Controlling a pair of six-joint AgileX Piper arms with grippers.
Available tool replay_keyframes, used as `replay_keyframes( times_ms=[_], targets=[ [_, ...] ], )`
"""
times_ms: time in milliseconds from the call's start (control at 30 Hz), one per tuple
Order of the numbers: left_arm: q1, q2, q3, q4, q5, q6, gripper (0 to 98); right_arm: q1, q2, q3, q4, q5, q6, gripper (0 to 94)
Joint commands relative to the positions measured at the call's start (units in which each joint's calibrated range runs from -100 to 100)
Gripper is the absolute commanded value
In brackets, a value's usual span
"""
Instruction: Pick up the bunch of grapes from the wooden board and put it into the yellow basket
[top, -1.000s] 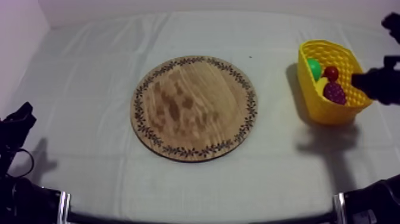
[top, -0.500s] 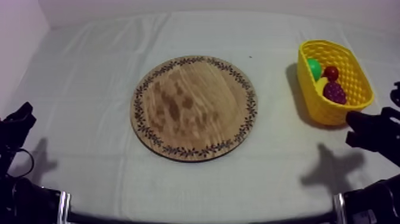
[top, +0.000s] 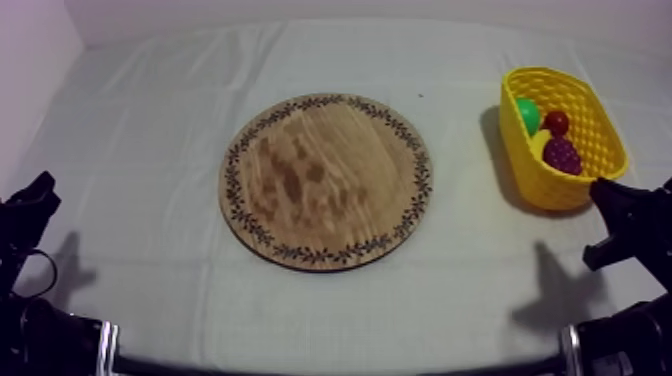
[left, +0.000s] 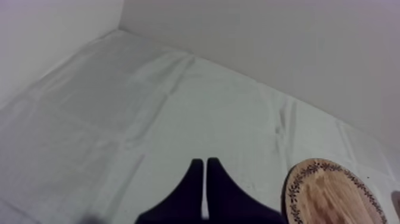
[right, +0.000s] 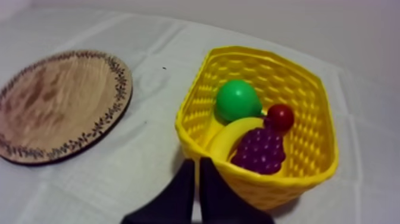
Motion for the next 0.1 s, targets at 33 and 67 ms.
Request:
replay_keyframes(
  times_ms=[33, 67],
  targets=[
    [0.02, 0.02, -0.04, 0.01, -0.01, 0.01, 0.0, -0.12, -0.05, 0.00, -0.03, -0.22, 0.58, 0.6],
    [0.02, 0.02, -0.04, 0.01, -0.01, 0.01, 0.0, -0.13, -0.08, 0.01, -0.03, -0.23, 0.29, 0.6]
  ],
)
